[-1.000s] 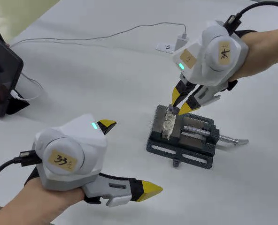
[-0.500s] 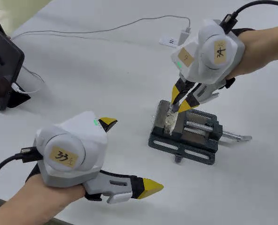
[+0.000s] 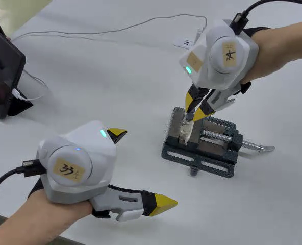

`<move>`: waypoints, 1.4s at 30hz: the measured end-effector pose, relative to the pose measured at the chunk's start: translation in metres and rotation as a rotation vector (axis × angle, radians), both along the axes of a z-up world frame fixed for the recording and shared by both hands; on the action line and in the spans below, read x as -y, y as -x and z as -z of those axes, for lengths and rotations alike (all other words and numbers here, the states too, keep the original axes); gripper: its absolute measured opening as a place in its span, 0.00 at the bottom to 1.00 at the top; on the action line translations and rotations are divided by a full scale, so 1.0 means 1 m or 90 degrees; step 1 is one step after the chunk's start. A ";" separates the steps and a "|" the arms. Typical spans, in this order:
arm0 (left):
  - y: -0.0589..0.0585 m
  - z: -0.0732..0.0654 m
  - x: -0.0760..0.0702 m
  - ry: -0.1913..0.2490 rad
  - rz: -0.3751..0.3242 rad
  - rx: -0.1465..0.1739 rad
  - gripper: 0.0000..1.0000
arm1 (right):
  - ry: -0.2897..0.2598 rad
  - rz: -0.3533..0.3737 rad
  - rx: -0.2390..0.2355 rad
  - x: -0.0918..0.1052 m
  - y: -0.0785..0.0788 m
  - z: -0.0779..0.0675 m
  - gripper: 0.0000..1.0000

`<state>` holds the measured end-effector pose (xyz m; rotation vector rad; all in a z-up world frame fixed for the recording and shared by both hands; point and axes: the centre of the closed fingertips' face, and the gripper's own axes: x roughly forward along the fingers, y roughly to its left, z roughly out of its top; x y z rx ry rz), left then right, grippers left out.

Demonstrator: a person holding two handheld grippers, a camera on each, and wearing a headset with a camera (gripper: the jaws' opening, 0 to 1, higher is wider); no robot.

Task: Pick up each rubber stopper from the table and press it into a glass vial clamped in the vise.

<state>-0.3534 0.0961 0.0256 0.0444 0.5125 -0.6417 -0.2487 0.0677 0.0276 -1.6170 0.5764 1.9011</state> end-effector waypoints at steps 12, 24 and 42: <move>0.001 0.001 0.002 0.002 0.002 -0.003 0.99 | 0.036 0.106 -0.008 0.000 0.000 0.001 0.05; 0.000 0.000 0.006 0.005 0.008 -0.002 0.99 | 0.086 0.204 0.012 -0.002 0.002 0.000 0.04; 0.001 0.001 0.004 0.001 0.010 -0.005 0.98 | 0.090 0.209 0.020 0.002 0.008 -0.002 0.06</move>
